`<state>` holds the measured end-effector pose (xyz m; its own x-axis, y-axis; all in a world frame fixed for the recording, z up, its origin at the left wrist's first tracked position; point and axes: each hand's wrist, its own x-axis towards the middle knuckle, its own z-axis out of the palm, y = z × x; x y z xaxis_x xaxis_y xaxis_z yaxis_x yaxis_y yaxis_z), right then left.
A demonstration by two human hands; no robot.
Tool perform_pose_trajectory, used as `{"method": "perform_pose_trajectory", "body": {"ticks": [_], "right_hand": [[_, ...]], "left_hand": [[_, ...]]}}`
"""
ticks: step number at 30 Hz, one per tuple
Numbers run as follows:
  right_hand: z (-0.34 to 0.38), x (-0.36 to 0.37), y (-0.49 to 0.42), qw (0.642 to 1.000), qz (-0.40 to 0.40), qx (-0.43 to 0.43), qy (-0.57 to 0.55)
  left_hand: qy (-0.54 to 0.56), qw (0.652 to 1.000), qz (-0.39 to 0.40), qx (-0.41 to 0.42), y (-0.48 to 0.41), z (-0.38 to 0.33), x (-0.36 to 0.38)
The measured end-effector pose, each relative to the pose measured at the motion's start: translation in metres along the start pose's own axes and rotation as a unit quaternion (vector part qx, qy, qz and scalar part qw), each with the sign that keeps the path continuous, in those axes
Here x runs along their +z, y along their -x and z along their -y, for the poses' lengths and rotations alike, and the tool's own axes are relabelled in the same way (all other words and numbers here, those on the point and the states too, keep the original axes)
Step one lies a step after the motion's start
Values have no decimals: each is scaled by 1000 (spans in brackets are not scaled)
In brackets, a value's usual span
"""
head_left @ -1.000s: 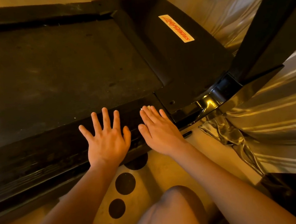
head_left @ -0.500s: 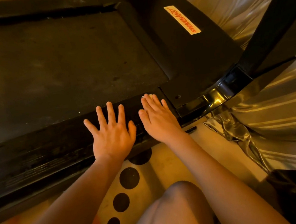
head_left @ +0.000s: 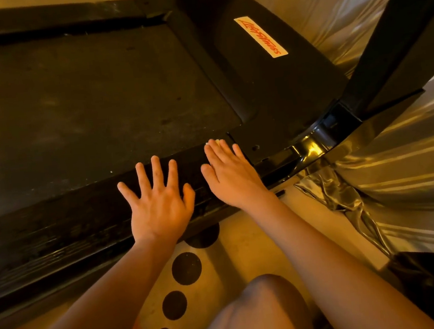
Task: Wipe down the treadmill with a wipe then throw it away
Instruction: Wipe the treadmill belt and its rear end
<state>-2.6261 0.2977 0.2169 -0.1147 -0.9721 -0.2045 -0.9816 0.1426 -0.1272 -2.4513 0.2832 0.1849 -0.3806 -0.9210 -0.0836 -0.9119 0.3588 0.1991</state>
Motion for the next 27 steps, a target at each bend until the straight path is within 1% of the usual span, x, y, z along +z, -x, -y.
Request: {"method": "perform_pose_trajectory", "body": {"ticks": [4,8,14,17,22,27], "right_hand": [[-4,-9,-15,999,9,-19,47],[-25,-13,10,992,27,-55,107],[-60,-17,42,986,38,-67,145],[-55,-17,38,988,42,-58,134],[-43,-23,6,990,35,-40,129],[-43,-23,-7,989,21,-45,138]], "left_hand": [[4,1000,1,-3,0,1,0],[13,1000,2,0,0,1,-1],[10,1000,3,8,1,2,-2],[8,1000,0,6,0,1,-1],[9,1000,-1,5,0,1,0],[8,1000,-1,1,0,1,-1]]}}
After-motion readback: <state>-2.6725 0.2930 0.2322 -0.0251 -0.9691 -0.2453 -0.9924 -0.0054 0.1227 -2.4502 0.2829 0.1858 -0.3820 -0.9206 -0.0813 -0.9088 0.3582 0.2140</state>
